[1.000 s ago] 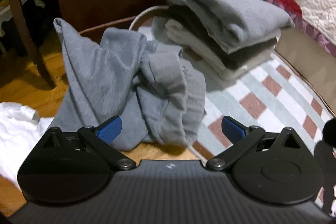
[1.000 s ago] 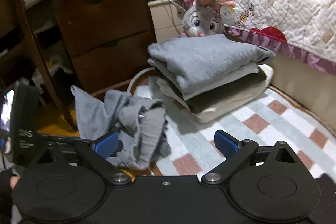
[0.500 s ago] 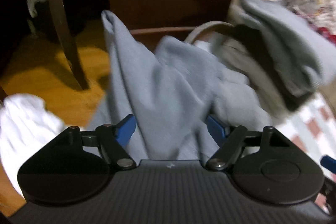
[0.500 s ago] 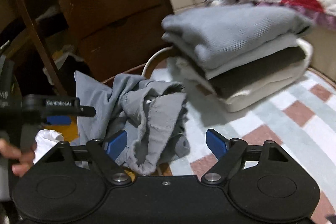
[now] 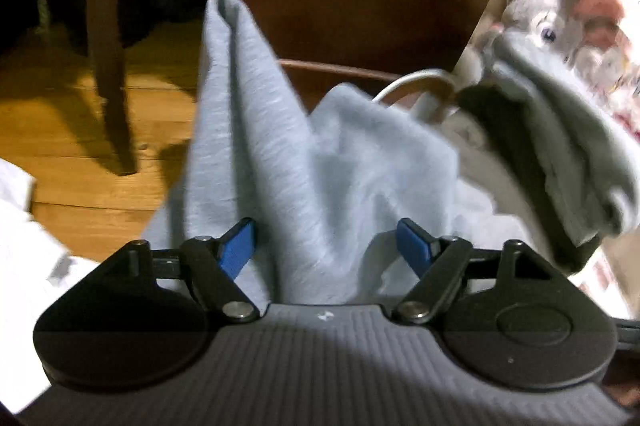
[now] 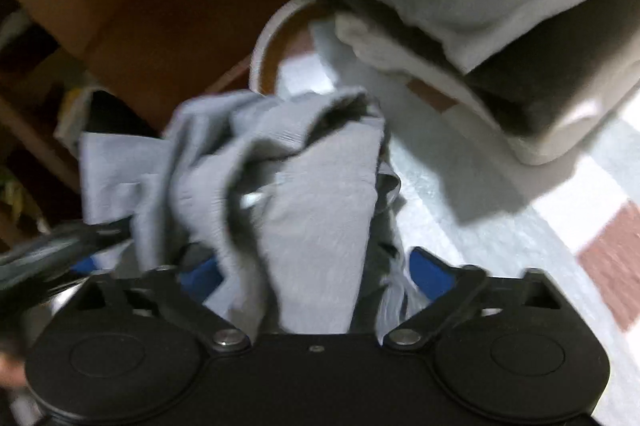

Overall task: Fold clothes
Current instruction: 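Grasp the grey garment with both grippers, pinching its fabric, then lift the grey garment with both grippers and carry it onto the rug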

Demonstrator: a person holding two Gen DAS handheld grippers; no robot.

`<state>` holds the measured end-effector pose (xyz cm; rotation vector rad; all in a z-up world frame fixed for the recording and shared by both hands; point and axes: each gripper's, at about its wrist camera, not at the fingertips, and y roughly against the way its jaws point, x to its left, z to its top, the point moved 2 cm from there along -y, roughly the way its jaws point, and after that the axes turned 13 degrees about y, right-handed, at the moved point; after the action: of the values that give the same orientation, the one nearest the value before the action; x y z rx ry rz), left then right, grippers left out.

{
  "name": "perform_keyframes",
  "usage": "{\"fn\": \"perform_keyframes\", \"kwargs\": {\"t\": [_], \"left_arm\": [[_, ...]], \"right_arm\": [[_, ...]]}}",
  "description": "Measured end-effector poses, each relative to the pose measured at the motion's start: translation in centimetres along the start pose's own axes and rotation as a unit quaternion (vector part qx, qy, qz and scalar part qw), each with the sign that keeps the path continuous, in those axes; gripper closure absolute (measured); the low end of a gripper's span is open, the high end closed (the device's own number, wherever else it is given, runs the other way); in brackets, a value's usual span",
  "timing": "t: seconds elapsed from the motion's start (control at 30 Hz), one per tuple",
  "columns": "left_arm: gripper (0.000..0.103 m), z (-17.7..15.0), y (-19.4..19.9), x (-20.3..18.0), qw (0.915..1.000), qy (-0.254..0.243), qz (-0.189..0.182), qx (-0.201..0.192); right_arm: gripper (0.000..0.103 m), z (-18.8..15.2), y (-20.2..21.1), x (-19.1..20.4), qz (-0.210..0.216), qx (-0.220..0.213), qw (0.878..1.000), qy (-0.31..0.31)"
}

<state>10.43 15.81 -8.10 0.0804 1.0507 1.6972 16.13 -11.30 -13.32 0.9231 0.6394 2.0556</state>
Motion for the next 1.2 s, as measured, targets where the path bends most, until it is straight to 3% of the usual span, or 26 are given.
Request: {"fn": "perform_keyframes", "kwargs": {"t": [0.07,0.13,0.17,0.2,0.3,0.37,0.43,0.47,0.5,0.6,0.7,0.8,0.97,1.2], "left_arm": [[0.024,-0.2,-0.9,-0.2,0.9997,-0.009,0.023,0.003],[0.018,-0.7,-1.9,0.0,0.9992,-0.014,0.032,0.019],[0.003,-1.0,-2.3,0.1,0.9991,-0.012,0.026,0.032],[0.0,-1.2,-2.7,0.2,0.9985,-0.007,0.015,0.052],[0.0,-1.7,-3.7,0.8,0.9957,0.024,-0.004,0.089],[0.003,-1.8,-3.9,1.0,0.9941,0.036,-0.016,0.101],[0.034,-2.3,-3.6,0.5,0.995,0.003,0.0,0.099],[0.055,-2.8,-3.1,-0.6,0.9951,-0.049,0.029,0.081],[0.069,-3.3,-3.0,-1.7,0.9933,-0.087,0.047,0.06],[0.088,-4.1,-1.1,-4.1,0.9857,-0.155,0.065,-0.005],[0.092,-4.2,1.2,-5.3,0.9768,-0.193,0.057,-0.072],[0.092,-4.1,3.1,-5.7,0.9708,-0.21,0.031,-0.111],[0.093,-4.5,4.5,-6.8,0.9672,-0.219,0.005,-0.129],[0.096,-5.8,8.2,-9.4,0.9579,-0.228,-0.066,-0.162]], "right_arm": [[0.004,0.9,-2.2,-0.1,0.01,0.019,1.0,0.006],[0.034,1.2,-2.8,0.1,0.027,0.005,1.0,0.011],[0.055,1.2,-2.7,0.2,0.038,-0.008,0.999,0.016],[0.068,0.9,-2.2,0.5,0.04,-0.021,0.999,0.02],[0.084,-0.1,0.8,1.6,0.032,-0.055,0.997,0.032],[0.086,-0.9,3.2,2.4,0.021,-0.078,0.996,0.04],[0.087,-1.3,5.6,3.0,0.011,-0.104,0.994,0.044],[0.088,-1.4,6.7,3.3,0.004,-0.115,0.992,0.049],[0.088,-1.7,7.4,3.7,-0.006,-0.118,0.991,0.058],[0.09,-2.4,9.7,4.7,-0.035,-0.127,0.988,0.085],[0.09,-3.1,12.4,5.1,-0.059,-0.151,0.983,0.085],[0.09,-3.7,15.4,4.8,-0.08,-0.168,0.979,0.077],[0.091,-5.1,18.5,3.9,-0.121,-0.153,0.978,0.072],[0.091,-6.9,23.4,1.7,-0.171,-0.186,0.967,0.045]]}}
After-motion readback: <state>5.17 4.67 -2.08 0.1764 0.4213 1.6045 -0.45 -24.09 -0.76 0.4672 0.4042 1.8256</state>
